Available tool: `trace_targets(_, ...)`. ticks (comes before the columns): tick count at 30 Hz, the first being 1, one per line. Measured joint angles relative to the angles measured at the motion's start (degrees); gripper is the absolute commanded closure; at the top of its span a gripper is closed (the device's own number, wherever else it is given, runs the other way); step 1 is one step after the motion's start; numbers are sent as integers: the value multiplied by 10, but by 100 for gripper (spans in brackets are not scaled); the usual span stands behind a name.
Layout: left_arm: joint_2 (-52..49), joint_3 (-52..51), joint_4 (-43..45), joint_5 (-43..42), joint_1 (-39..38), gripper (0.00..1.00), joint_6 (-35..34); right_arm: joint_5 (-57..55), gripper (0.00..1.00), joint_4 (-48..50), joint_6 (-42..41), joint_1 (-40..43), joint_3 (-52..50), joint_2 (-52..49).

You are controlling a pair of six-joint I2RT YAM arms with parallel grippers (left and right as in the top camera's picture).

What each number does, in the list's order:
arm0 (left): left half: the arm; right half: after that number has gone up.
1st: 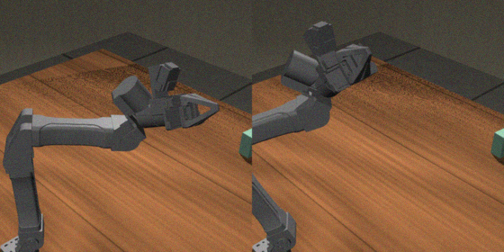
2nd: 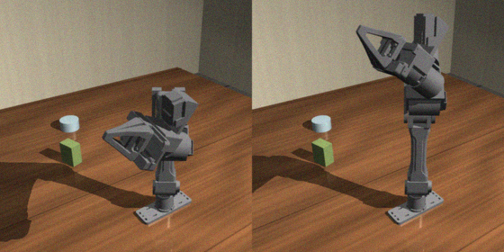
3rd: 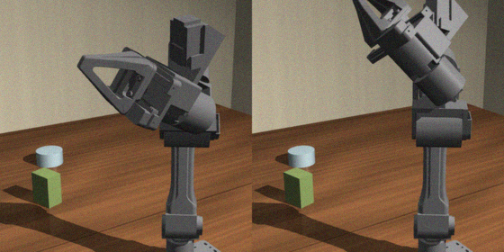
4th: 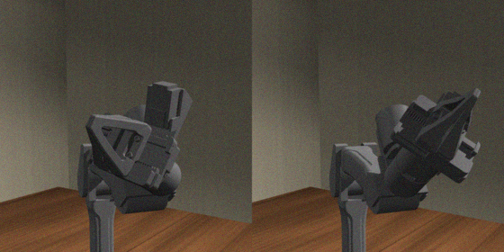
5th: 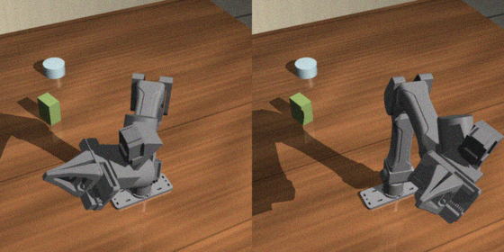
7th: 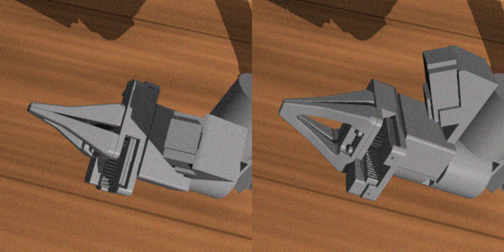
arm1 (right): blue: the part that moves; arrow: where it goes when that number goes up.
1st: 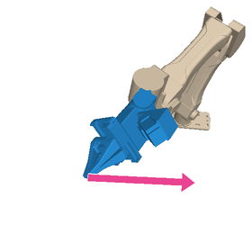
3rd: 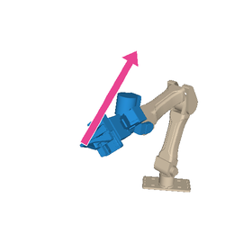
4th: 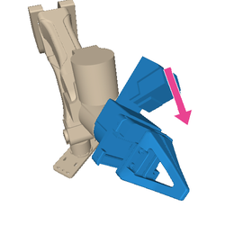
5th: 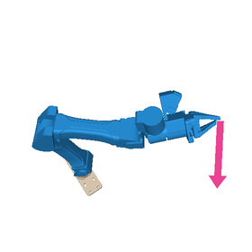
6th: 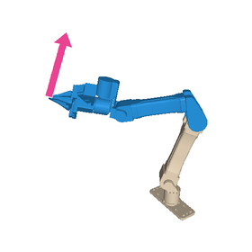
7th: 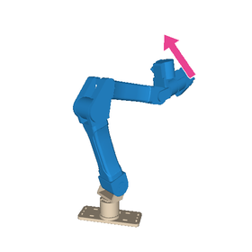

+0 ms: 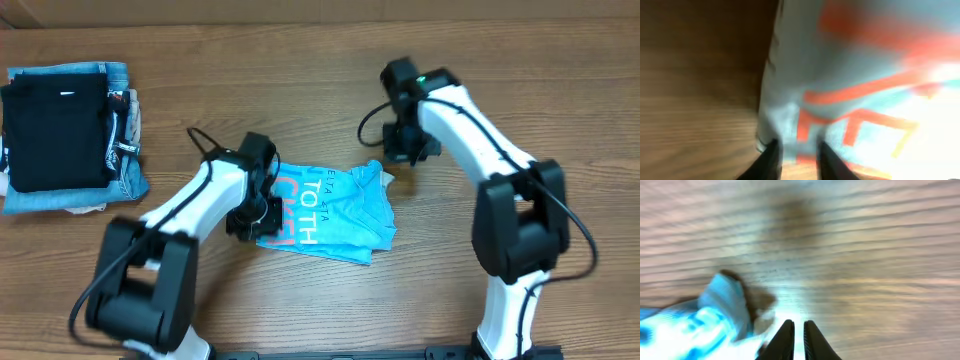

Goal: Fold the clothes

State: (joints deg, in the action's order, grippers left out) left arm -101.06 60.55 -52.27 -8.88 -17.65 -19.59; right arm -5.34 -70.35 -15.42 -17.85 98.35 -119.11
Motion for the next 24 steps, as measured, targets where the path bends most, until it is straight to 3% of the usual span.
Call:
trace_targets(1, 20, 1, 30, 12, 0, 26, -3, 4, 85, -13, -2, 2, 7, 17)
trace_targets(6, 79, 7, 209, 50, 0, 27, 6, 56, 85, -87, -4, 1, 29, 103)
trace_targets(12, 50, 11, 359, 48, 1, 27, 23, 136, 85, -92, -5, -37, -10, 112)
trace_targets(20, -74, 25, 332, 29, 1, 28, 47, 172, 80, -48, -9, -114, -112, 108)
trace_targets(24, -79, 40, 280, 29, 1, 30, 66, 181, 81, -4, -9, -130, -173, 107)
